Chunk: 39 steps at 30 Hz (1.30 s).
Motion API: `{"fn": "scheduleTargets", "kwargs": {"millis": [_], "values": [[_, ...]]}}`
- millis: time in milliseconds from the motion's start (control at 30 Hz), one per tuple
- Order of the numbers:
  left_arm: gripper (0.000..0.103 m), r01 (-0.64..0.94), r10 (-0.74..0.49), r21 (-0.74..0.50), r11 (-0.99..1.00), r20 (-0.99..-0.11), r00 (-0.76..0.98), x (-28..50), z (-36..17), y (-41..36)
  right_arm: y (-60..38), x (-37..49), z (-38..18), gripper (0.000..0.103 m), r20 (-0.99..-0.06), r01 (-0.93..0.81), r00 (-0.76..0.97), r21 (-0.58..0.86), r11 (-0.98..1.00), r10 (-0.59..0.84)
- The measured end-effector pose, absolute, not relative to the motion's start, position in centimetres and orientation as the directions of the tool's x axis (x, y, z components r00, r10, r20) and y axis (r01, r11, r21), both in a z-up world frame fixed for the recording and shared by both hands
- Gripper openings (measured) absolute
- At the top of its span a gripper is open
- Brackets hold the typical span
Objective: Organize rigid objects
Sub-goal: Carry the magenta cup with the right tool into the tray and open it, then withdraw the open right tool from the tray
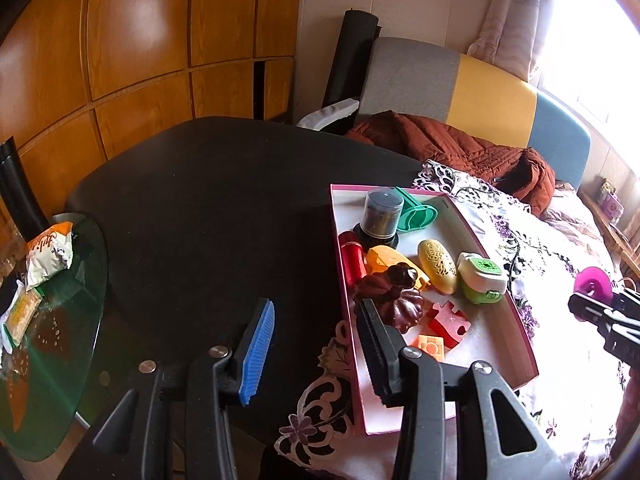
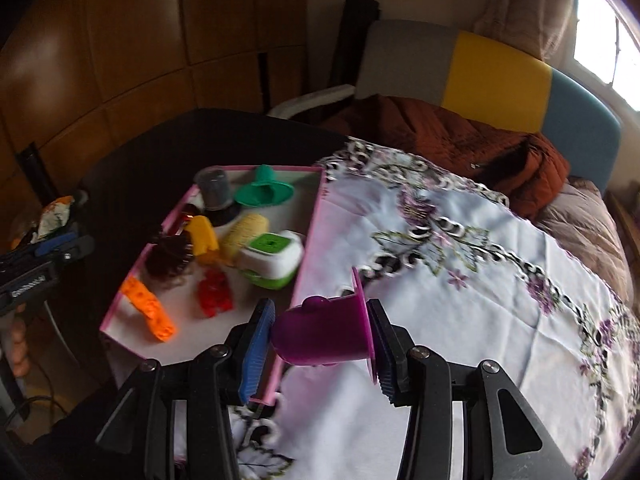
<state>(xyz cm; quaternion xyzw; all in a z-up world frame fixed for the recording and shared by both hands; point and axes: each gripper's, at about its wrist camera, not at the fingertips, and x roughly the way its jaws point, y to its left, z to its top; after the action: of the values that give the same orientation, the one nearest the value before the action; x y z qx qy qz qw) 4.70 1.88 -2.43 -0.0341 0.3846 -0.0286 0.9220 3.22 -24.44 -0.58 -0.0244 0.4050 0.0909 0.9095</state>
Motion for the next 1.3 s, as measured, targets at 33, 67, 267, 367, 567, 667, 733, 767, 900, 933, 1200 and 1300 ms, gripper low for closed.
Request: {"fn": "scheduleTargets", "kwargs": {"millis": [33, 67, 267, 367, 567, 667, 733, 767, 900, 933, 1200, 1300], "values": [[0.043, 0.026, -0.08, -0.087, 0.996, -0.707, 0.703, 4.7, -2.4, 1.9, -23.3, 3.3, -0.7, 0.047, -0.741, -0.218, 0.648, 0.042, 0.975, 0.176], [0.043, 0.026, -0.081, -0.089, 0.996, -0.707, 0.702, 4.7, -2.5, 1.9, -22.2, 3.4, -1.0, 0.047, -0.742, -0.245, 0.64, 0.05, 0.968, 0.2], [0.043, 0.029, -0.088, -0.094, 0.995, -0.715, 0.694, 4.8, -2.8, 2.0, -18.0, 5.2, -4.6, 0.047, -0.789, -0.293, 0.587, 0.0, 0.956, 0.18], [0.043, 0.033, -0.091, -0.095, 0.995, -0.722, 0.686, 4.9, -3.1, 2.0, -17.8, 6.6, -6.5, 0.047, -0.819, -0.273, 0.554, -0.01, 0.962, 0.149], [0.043, 0.026, -0.092, -0.102, 0.994, -0.728, 0.679, 5.0, -3.5, 2.3, -18.2, 6.8, -7.4, 0.05, -0.826, -0.257, 0.546, -0.01, 0.966, 0.136], [0.043, 0.027, -0.092, -0.101, 0.995, -0.73, 0.677, 5.1, -3.7, 2.2, -18.4, 6.6, -7.7, 0.05, -0.828, -0.254, 0.544, -0.007, 0.967, 0.136], [0.043, 0.028, -0.09, -0.097, 0.995, -0.728, 0.68, 5.0, -3.6, 2.1, -18.3, 6.5, -7.7, 0.052, -0.827, -0.253, 0.545, -0.008, 0.967, 0.136], [0.043, 0.028, -0.089, -0.096, 0.995, -0.727, 0.681, 5.0, -3.6, 2.1, -18.3, 6.5, -7.6, 0.056, -0.826, -0.254, 0.546, -0.005, 0.967, 0.139], [0.043, 0.028, -0.085, -0.091, 0.995, -0.72, 0.689, 4.8, -3.3, 2.0, -18.5, 6.0, -7.2, 0.066, -0.817, -0.242, 0.558, 0.01, 0.97, 0.147], [0.043, 0.028, -0.083, -0.089, 0.996, -0.719, 0.69, 4.7, -3.2, 1.9, -18.6, 5.9, -7.0, 0.066, -0.813, -0.238, 0.563, 0.013, 0.971, 0.149], [0.043, 0.032, -0.079, -0.08, 0.996, -0.702, 0.707, 3.9, -2.5, 1.5, -18.8, 4.5, -5.2, 0.078, -0.773, -0.203, 0.617, 0.026, 0.979, 0.149], [0.043, 0.029, -0.078, -0.082, 0.996, -0.693, 0.717, 3.4, -2.2, 1.3, -18.9, 3.9, -4.4, 0.082, -0.751, -0.17, 0.646, 0.034, 0.985, 0.137]]}}
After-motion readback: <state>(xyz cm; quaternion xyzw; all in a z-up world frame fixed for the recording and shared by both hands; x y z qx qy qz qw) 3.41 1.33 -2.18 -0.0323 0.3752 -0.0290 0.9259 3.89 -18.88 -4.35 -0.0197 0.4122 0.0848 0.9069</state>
